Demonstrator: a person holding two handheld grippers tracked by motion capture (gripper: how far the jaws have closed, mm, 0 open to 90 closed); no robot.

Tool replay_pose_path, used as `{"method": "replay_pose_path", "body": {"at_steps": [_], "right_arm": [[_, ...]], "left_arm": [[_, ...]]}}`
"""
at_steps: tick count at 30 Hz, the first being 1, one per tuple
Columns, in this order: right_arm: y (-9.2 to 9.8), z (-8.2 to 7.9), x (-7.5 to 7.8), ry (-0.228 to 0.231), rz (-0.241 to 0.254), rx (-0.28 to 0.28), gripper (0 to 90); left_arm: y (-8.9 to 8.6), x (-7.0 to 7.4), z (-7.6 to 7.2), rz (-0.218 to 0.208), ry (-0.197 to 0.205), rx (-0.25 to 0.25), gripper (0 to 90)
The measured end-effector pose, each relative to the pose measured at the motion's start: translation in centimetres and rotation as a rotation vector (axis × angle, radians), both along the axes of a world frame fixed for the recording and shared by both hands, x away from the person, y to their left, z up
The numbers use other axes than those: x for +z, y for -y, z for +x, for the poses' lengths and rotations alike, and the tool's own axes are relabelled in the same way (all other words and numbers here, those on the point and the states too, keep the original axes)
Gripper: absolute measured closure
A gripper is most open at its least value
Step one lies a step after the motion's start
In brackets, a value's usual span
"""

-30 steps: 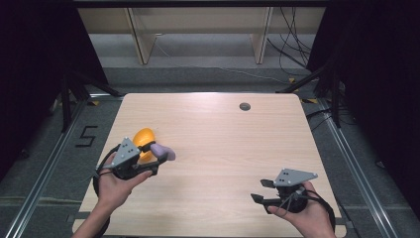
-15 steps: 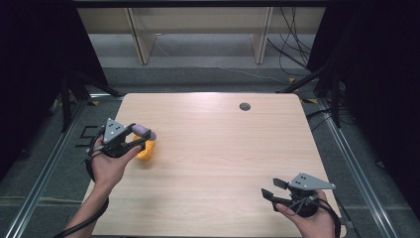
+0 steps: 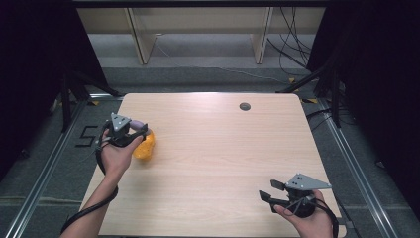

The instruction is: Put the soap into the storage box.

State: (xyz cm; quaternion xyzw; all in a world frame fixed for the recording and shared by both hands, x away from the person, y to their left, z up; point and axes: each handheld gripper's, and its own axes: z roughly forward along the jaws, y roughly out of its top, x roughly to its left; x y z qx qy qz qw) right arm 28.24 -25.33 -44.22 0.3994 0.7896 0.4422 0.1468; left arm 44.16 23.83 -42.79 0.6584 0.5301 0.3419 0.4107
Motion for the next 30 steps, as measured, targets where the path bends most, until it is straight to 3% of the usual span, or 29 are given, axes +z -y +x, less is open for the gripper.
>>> {"method": "replay_pose_path", "body": {"at_steps": [1,3,11,13,19,25,26,28,30], "right_arm": [[0.0,0.0,0.0,0.004,-0.001,0.002,42.5],[-0.1,-0.3,0.0,-0.038,0.021,-0.020,42.5],[0.0,0.0,0.0,-0.003,-0.005,-0.010,42.2],[-0.1,-0.2,-0.1,-0.030,0.010,-0.019,42.2],[0.1,0.0,-0.2,-0.014,0.003,-0.005,42.2],[-0.2,-0.3,-0.1,-0.065,0.011,-0.011,42.1],[-0.1,-0.2,-0.2,-0.035,0.006,-0.008,42.1],[0.0,-0.2,-0.1,-0.053,0.004,-0.005,42.1],[0.0,-0.1,-0.2,-0.041,0.001,-0.002,42.1]], "left_arm": [[0.0,-0.1,0.2,0.008,-0.002,0.006,39.6],[0.0,-0.5,0.5,0.018,-0.008,0.022,39.5],[0.1,-1.4,1.5,0.020,-0.032,0.048,39.6],[0.2,-1.5,1.6,0.024,-0.033,0.051,39.6],[0.6,-2.0,1.9,0.033,-0.043,0.056,39.5],[0.7,-2.3,2.0,0.043,-0.044,0.063,39.5],[0.7,-2.4,2.0,0.044,-0.045,0.061,39.6],[0.7,-2.6,2.0,0.041,-0.045,0.065,39.5],[0.7,-2.7,2.0,0.043,-0.045,0.063,39.5]]}}
